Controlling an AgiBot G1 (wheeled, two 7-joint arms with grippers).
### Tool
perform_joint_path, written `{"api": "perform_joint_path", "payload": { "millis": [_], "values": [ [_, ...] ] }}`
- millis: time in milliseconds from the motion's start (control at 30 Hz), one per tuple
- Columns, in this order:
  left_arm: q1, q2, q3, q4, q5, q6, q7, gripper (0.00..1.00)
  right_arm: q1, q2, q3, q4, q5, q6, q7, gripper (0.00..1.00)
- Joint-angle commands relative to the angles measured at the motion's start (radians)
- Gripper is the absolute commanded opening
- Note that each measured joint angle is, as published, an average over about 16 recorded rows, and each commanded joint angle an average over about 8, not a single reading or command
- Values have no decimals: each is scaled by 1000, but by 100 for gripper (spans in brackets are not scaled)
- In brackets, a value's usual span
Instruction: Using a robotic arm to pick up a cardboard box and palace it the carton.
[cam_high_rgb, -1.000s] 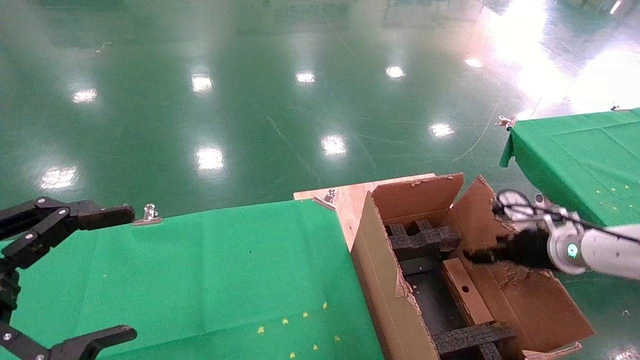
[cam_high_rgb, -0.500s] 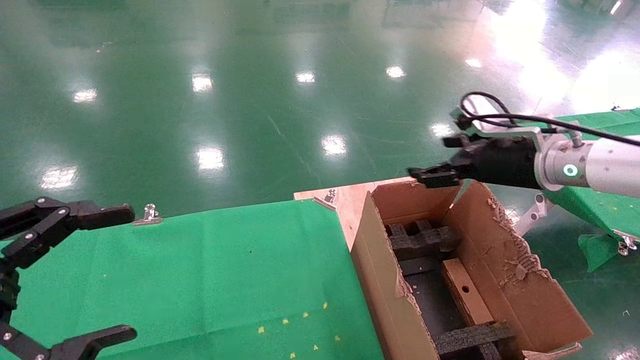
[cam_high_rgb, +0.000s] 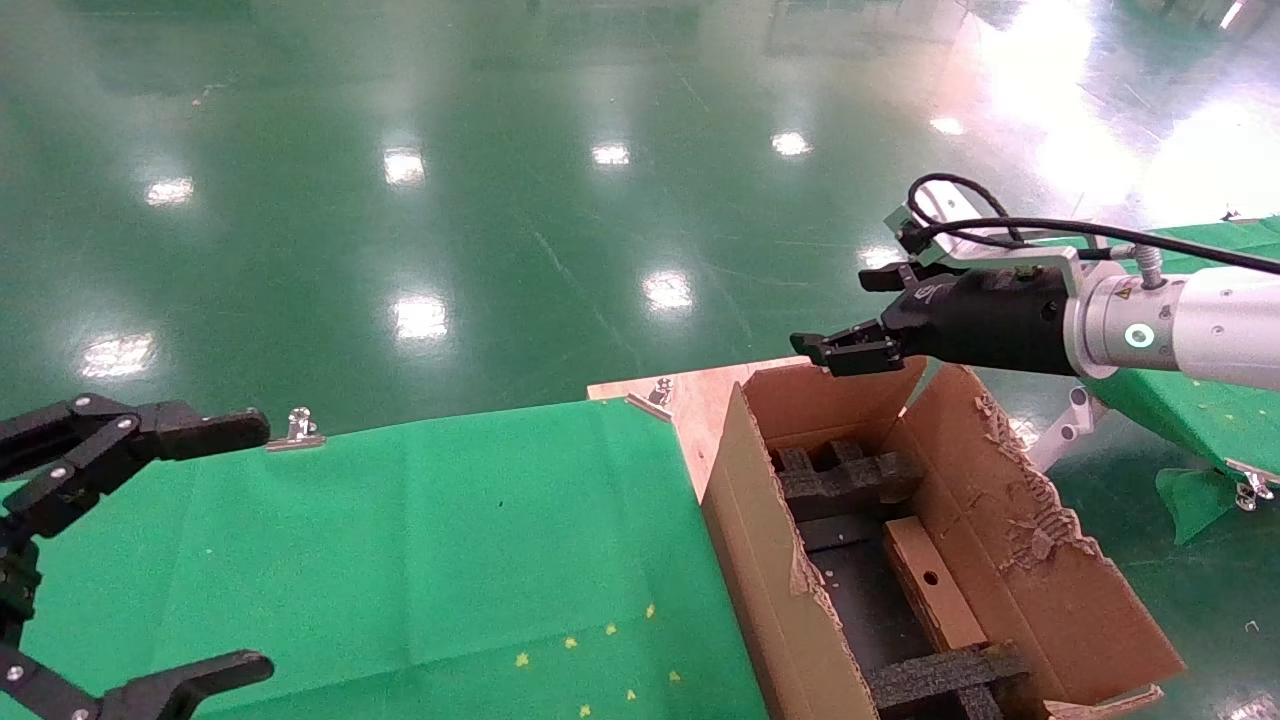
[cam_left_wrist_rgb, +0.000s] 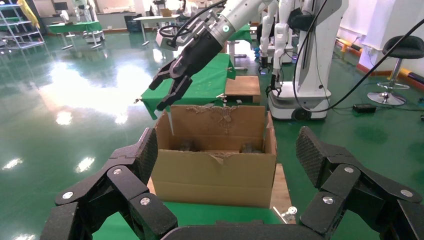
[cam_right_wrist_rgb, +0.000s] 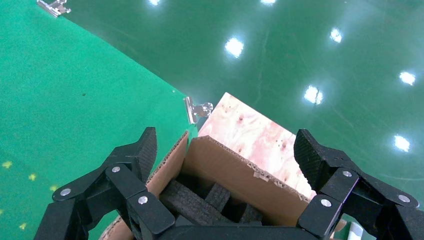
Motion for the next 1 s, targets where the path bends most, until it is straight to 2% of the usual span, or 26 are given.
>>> {"api": "perform_joint_path", "payload": {
  "millis": [33,1000],
  "values": [
    [0,0,0,0,0,0,0,100,-1,0,-5,-3,-5,4,5,100],
    [0,0,1,0,0,0,0,100,-397,-113,613,9,177,-400,-246,100]
  ]
}}
